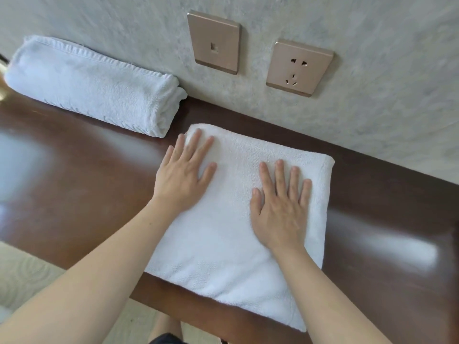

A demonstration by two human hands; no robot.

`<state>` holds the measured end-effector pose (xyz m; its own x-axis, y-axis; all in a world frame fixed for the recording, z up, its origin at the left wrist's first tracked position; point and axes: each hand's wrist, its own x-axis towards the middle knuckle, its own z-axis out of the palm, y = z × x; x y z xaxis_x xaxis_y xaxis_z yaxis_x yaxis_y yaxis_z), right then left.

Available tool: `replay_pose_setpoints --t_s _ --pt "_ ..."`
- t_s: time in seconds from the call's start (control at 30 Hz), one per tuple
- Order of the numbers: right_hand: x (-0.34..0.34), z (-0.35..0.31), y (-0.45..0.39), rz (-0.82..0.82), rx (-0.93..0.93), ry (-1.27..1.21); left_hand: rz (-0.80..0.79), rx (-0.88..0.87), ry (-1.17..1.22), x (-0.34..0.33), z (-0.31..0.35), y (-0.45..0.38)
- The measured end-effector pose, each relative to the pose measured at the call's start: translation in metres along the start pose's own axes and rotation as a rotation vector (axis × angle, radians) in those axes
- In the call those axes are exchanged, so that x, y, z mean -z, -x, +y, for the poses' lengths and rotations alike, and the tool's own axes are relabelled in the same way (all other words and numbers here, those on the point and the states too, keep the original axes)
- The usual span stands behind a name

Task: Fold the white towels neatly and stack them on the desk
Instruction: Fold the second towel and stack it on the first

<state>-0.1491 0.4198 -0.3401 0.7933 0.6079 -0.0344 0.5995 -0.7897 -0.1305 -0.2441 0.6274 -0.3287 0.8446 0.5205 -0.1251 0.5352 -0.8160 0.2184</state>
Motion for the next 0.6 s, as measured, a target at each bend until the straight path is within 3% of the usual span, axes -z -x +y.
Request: replay_pose_setpoints --t_s 0.1,0.2,0.33,0.53,0.6 --pt "-0.001 -0.002 -0.001 -0.004 -0.01 0.001 0.043 0.058 -0.017 0.003 0.002 0.001" --pt "-0.002 -0.002 -0.001 -0.008 -0.015 0.005 0.162 -0.046 -0.062 0.003 0.031 0.013" --pt "0.0 -0.001 -0.001 -0.017 -0.009 0.008 0.029 -0.23 -0.073 -0.015 0.054 0.037" --pt "0.002 -0.002 0.0 -0.04 -0.008 0.03 0.003 0.064 -0.028 -0.002 0.002 0.019" --pt "0.004 -0.002 -0.001 -0.049 -0.018 0.036 0.06 0.1 -0.024 0.003 0.002 0.024"
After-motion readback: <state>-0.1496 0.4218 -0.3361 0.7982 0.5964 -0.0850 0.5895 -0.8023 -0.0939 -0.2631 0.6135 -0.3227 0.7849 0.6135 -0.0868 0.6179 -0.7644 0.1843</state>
